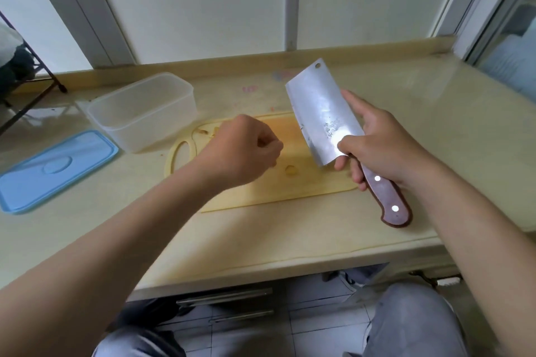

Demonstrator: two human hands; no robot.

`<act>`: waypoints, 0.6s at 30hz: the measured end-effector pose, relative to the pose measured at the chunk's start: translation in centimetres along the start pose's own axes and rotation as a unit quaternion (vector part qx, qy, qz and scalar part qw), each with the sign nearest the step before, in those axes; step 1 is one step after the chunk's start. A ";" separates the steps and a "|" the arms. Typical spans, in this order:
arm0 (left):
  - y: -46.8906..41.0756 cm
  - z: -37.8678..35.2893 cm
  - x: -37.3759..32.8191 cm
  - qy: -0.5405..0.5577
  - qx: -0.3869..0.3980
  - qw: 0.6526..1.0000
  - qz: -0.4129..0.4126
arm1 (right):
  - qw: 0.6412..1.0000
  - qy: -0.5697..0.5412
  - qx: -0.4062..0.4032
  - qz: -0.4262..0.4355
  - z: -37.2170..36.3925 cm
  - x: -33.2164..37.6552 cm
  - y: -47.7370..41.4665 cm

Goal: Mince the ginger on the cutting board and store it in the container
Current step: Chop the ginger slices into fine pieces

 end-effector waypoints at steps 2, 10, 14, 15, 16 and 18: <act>0.1 1.0 -1.0 -0.082 0.010 0.993 -0.082 | 1.000 0.016 0.007 -0.008 -0.2 -0.2 0.2; -0.1 -3.4 -0.3 -0.124 0.071 0.973 -0.179 | 0.997 0.068 0.030 -0.030 -0.8 0.5 1.3; -0.2 -3.9 -0.3 -0.133 0.064 0.971 -0.189 | 0.997 0.069 0.029 -0.030 -0.6 0.6 1.5; -0.1 -4.0 -0.3 -0.142 0.057 0.970 -0.190 | 0.997 0.069 0.027 -0.030 -0.5 0.7 1.6; -0.1 -4.0 -0.3 -0.148 0.048 0.970 -0.189 | 0.997 0.068 0.024 -0.030 -0.4 0.6 1.6; -0.2 -3.7 -0.4 -0.130 0.048 0.974 -0.178 | 0.997 0.066 0.021 -0.030 -0.4 0.5 1.6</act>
Point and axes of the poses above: each hand's wrist, its own y-axis away from the middle knuckle, its own z-axis out of the back of the hand, x = y × z, the point moved 7 cm from there along -y, towards the middle knuckle, and after that the axes turned 2 degrees about -y, right-handed, at the moved point
